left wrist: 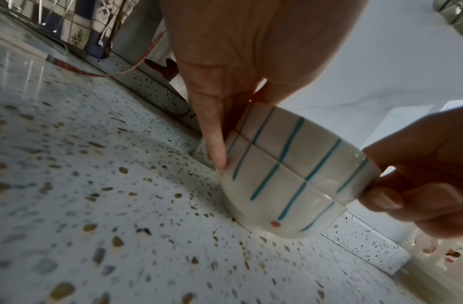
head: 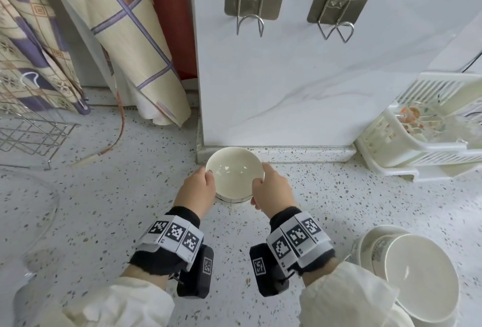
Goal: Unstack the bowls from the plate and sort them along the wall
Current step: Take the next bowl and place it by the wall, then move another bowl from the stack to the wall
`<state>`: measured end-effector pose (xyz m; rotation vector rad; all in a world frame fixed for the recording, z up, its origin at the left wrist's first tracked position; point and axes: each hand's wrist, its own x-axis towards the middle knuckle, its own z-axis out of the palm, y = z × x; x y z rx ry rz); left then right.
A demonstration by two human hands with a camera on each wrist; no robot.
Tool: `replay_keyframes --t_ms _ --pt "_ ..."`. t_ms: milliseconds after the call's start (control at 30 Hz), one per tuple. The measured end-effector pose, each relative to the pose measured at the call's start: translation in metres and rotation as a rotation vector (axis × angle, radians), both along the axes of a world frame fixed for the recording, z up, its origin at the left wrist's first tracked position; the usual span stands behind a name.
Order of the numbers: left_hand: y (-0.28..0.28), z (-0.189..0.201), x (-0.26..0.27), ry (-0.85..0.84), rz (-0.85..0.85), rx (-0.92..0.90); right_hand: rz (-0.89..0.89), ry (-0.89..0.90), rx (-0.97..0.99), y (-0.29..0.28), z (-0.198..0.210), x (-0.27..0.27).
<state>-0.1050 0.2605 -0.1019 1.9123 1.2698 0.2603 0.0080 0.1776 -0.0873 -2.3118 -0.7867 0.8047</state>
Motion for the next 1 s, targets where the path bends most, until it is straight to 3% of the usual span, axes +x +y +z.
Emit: replay_keyframes --t_ms 233,467,667,833,933,1000 --pt "0.005 -0.002 0.000 0.022 0.020 -0.087 -0.004 0.222 -0.046 0.002 0.003 0.012" --pt "-0.003 0.007 -0.004 0.046 -0.017 -0.046 0.006 0.268 -0.027 -0.005 0.008 0.013" --pt "-0.055 0.038 -0.009 -0.028 -0.049 0.260 0.141 0.095 0.055 -0.079 0.049 0.020" --pt "-0.119 0.040 0.011 -0.162 -0.215 0.179 0.005 -0.082 0.232 -0.180 0.076 0.053" --pt "-0.167 0.033 0.033 -0.171 -0.311 0.082 -0.142 -0.311 0.175 -0.236 0.068 0.080" --pt "-0.198 0.025 0.046 -0.153 -0.374 0.016 -0.232 -0.372 0.101 -0.267 0.055 0.092"
